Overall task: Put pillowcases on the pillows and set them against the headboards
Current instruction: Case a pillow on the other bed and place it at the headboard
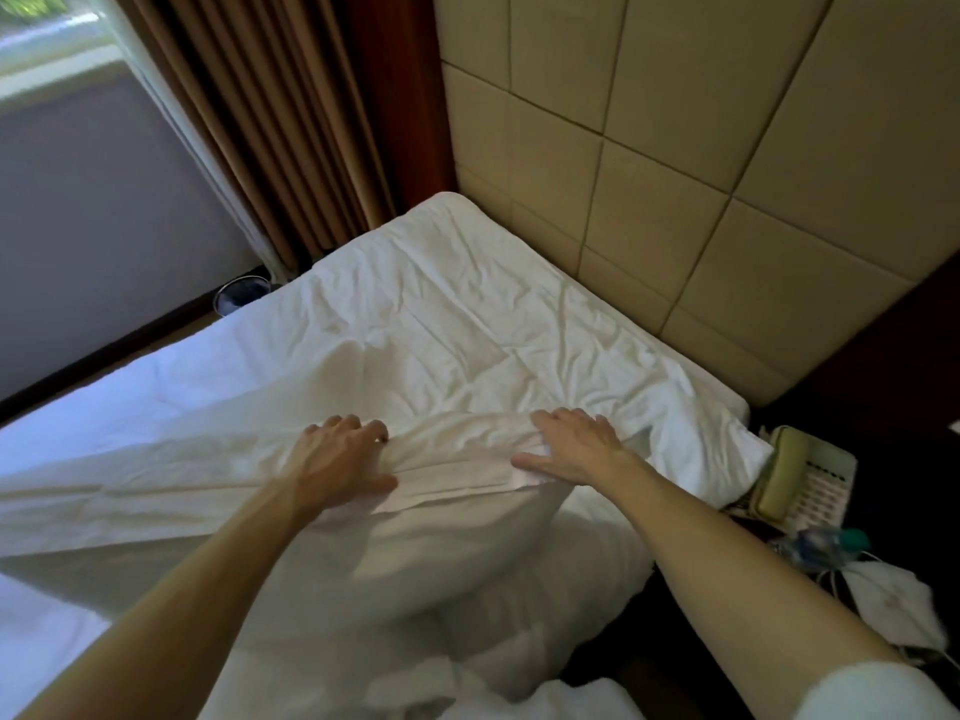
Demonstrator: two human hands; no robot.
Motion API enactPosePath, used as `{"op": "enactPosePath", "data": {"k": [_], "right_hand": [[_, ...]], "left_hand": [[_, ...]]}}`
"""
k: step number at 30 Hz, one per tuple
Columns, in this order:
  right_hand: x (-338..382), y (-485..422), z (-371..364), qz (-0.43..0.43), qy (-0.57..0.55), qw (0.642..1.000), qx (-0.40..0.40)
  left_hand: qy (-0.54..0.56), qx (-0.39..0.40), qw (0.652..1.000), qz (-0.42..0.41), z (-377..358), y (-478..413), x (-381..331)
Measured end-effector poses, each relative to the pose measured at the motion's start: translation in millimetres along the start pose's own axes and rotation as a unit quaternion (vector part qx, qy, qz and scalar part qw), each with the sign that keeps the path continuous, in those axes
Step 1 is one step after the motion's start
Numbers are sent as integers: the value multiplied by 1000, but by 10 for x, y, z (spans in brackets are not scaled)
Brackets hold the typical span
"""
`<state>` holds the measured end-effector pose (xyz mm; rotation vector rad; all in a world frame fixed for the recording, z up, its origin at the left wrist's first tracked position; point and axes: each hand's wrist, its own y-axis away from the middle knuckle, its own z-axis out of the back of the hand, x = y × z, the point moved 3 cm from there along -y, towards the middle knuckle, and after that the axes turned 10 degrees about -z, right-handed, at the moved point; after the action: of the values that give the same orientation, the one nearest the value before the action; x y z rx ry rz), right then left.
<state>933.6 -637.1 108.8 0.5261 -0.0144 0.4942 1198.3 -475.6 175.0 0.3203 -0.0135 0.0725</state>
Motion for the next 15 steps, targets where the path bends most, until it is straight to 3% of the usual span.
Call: {"op": "enactPosePath", "data": {"k": [4,8,12,15], "right_hand": [[-445,25,-59,-129,-116,984,35],[-494,28,-36,-134,-316,938,50],[-446,-45,63,-135,-258,955,52],[-448,-19,196,-144,-132,981,11]], "left_hand": [[-4,4,1000,14,3,5,17],[10,-3,1000,24,30,53,-18],[10,0,999,32,69,97,-24],[11,-5,999,29,66,141,-6]]}}
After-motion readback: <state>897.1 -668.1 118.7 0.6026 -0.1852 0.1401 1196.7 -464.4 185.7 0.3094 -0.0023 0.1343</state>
